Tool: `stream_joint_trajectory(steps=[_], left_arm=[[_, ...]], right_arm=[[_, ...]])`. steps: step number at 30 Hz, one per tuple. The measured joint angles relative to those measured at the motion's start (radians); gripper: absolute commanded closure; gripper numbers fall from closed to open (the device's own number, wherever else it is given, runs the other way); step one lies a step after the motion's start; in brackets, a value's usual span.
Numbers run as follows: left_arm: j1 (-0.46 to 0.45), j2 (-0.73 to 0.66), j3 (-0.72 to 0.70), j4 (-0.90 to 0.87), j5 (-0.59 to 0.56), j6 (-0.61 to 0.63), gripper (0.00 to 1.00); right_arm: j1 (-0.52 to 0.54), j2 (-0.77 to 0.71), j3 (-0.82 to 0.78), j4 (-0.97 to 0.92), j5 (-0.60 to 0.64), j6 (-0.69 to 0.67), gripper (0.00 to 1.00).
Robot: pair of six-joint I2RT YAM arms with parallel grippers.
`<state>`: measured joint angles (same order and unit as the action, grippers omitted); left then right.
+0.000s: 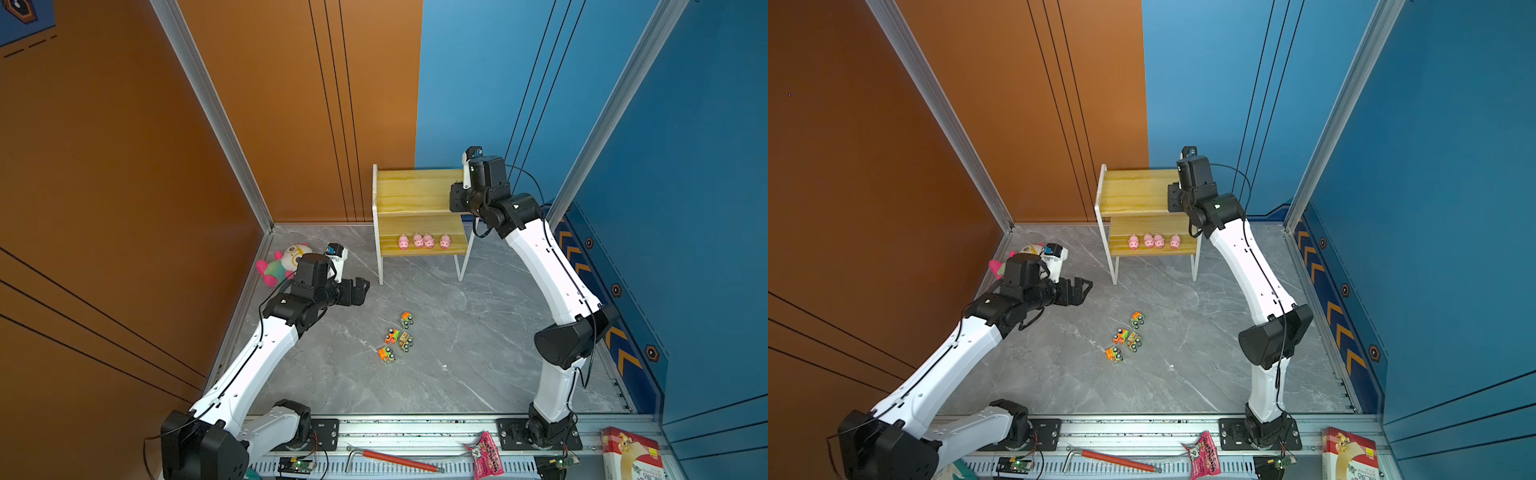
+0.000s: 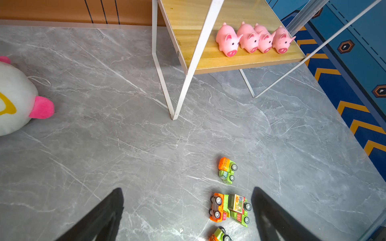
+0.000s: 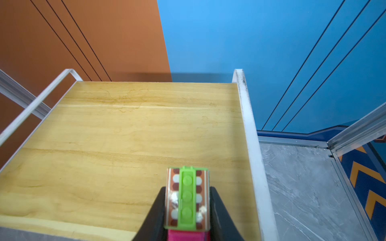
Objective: Organize plastic toys on shelves
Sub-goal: Place the plastic toy on the shelf.
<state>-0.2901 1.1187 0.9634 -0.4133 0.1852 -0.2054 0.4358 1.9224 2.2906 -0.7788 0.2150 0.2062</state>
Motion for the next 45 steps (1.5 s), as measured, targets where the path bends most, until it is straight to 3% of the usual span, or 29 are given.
stream_joint_trajectory(steps=[17,30,45], left_arm=[[0.000,0.016,-0.001,0.001,0.000,0.000,0.04],[0.000,0.030,-0.001,0.003,0.000,0.000,0.04],[0.002,0.035,-0.001,0.003,0.003,0.000,0.04]], right_arm=[[-0.027,0.068,0.034,-0.019,0.027,0.000,0.69],[-0.034,0.109,0.099,-0.033,0.021,-0.001,0.45],[-0.037,0.114,0.180,-0.031,0.019,-0.008,0.38]])
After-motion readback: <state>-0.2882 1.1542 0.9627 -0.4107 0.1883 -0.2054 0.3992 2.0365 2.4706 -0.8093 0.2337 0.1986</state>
